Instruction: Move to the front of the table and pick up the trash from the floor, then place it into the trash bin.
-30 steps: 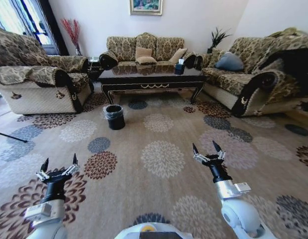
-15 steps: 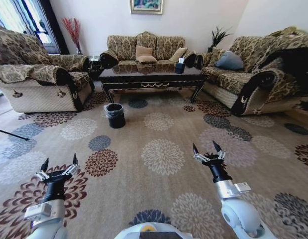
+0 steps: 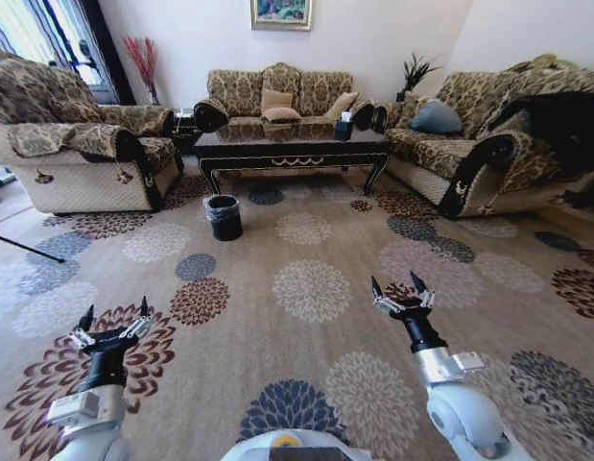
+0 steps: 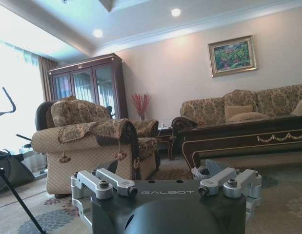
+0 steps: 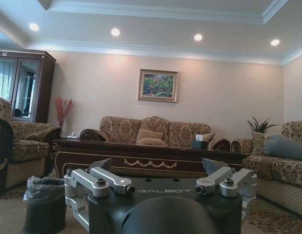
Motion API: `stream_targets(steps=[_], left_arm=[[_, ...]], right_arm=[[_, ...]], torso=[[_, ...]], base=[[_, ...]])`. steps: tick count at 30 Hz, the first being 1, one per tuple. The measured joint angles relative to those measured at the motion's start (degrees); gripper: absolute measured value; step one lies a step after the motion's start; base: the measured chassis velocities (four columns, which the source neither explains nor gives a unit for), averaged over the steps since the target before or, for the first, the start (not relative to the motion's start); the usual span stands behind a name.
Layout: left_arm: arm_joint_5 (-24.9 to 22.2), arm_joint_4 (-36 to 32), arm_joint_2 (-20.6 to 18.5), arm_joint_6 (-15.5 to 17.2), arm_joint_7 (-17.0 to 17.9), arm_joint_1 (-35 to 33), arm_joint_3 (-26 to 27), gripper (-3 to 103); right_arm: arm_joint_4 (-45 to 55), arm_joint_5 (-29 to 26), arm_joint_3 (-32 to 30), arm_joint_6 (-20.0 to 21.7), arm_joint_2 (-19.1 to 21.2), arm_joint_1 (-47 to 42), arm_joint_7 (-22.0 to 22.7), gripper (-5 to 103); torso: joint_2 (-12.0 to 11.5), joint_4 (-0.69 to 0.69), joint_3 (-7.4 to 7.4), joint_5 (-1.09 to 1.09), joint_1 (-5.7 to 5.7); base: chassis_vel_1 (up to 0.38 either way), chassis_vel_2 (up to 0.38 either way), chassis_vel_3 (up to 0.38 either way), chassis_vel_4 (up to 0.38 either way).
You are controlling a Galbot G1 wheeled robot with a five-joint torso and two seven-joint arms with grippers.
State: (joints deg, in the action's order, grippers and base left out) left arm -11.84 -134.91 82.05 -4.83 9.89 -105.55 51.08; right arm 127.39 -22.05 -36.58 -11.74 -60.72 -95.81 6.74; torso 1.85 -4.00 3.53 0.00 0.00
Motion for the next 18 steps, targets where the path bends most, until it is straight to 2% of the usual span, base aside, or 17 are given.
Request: stream_targets(steps=[11,18], left_arm=[[0.0,0.0,0.0,0.0,0.0,0.0,0.0,100],[0.0,0.0,0.0,0.0,0.0,0.0,0.0,100]], right_arm=[[0.0,0.0,0.0,0.0,0.0,0.0,0.0,100],[0.0,0.0,0.0,0.0,0.0,0.0,0.0,100]], torso=[[0.0,-0.03,-0.01,0.0,0.0],[0.0,-0.02,-0.02,0.01,-0.01]], base=[[-0.014,0.006,0.009,-0.005],[0.007,-0.062,-0.011,0.057]])
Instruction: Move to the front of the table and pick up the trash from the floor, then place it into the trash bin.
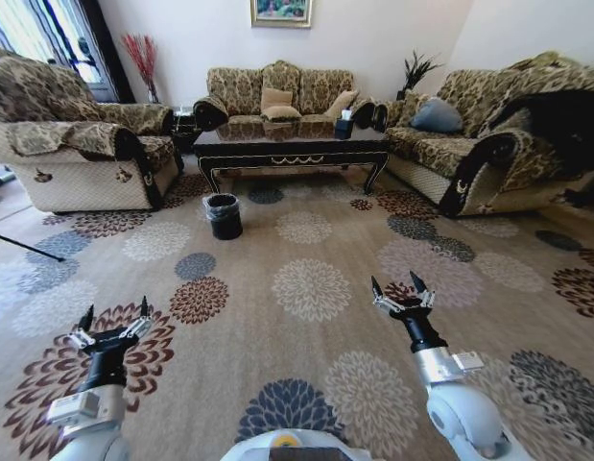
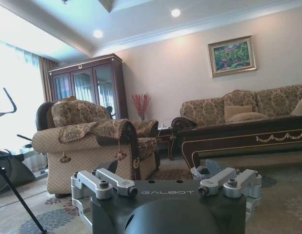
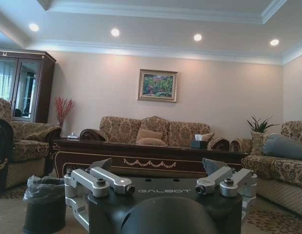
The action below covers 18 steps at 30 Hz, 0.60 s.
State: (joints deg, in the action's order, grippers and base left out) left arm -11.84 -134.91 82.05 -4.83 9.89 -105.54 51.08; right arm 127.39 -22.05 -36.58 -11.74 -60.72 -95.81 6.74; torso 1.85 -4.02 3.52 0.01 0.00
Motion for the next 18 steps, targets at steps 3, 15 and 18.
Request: stream_targets(steps=[3,15,18], left_arm=[[0.0,0.0,0.0,0.0,0.0,0.0,0.0,100],[0.0,0.0,0.0,0.0,0.0,0.0,0.0,100],[0.0,0.0,0.0,0.0,0.0,0.0,0.0,100]], right_arm=[[0.0,0.0,0.0,0.0,0.0,0.0,0.0,100],[0.0,0.0,0.0,0.0,0.0,0.0,0.0,100],[0.0,0.0,0.0,0.0,0.0,0.0,0.0,100]], torso=[[0.0,0.0,0.01,-0.01,0.01],[0.0,0.01,0.03,-0.01,0.0],[0.3,0.01,0.25,-0.01,0.02]], base=[[0.0,0.0,0.0,0.0],[0.0,0.0,0.0,0.0],[0.0,0.0,0.0,0.0]])
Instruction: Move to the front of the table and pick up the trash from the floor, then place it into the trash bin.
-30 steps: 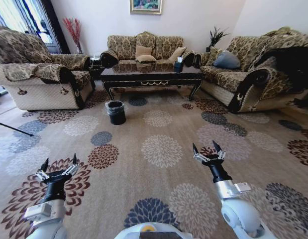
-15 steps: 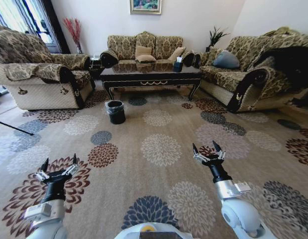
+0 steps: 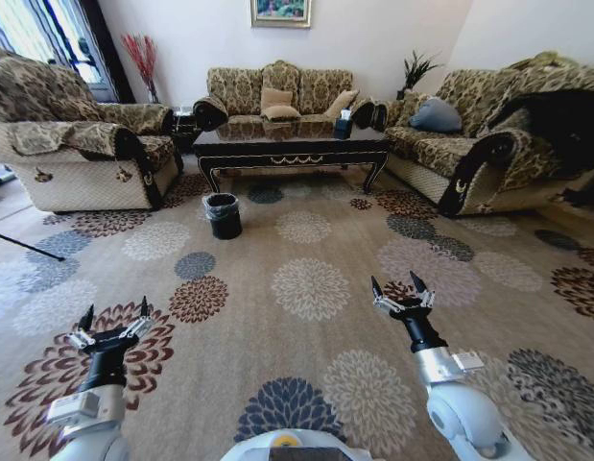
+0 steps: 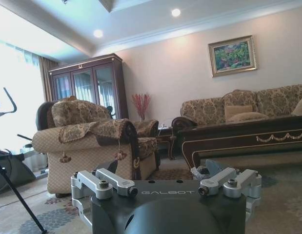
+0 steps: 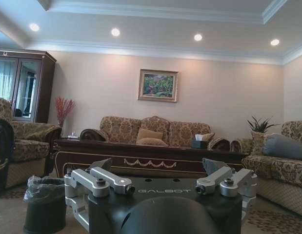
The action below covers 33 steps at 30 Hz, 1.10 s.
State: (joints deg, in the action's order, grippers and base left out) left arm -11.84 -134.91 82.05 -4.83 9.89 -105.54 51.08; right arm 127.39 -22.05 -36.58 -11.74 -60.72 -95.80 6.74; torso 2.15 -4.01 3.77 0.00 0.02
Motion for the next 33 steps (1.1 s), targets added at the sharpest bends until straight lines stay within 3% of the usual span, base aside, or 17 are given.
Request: stream_targets(steps=[33], left_arm=[[0.0,0.0,0.0,0.0,0.0,0.0,0.0,100]], right_arm=[[0.0,0.0,0.0,0.0,0.0,0.0,0.0,100]], torso=[[7.7,0.0,6.3,0.0,1.38]], base=[[0.0,0.0,0.0,0.0]])
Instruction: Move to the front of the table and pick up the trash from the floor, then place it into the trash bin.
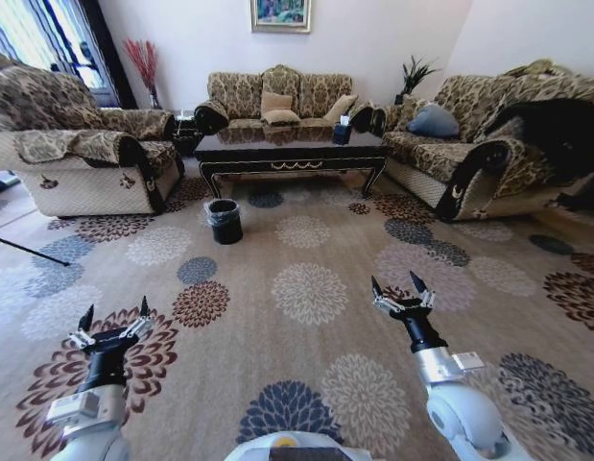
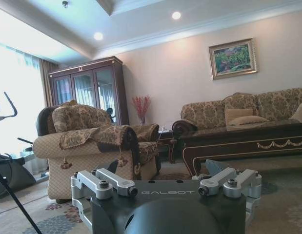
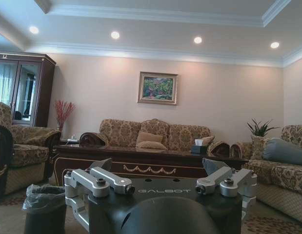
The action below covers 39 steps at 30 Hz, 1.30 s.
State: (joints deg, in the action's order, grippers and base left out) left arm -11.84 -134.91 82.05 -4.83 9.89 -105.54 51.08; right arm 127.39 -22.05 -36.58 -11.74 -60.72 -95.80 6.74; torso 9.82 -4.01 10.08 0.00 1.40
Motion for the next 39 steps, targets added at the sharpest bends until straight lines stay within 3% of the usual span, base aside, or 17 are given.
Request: stream_targets(steps=[39], left_arm=[[0.0,0.0,0.0,0.0,0.0,0.0,0.0,100]], right_arm=[[0.0,0.0,0.0,0.0,0.0,0.0,0.0,100]], torso=[[9.2,0.0,6.48,0.0,2.69]], base=[[0.0,0.0,0.0,0.0]])
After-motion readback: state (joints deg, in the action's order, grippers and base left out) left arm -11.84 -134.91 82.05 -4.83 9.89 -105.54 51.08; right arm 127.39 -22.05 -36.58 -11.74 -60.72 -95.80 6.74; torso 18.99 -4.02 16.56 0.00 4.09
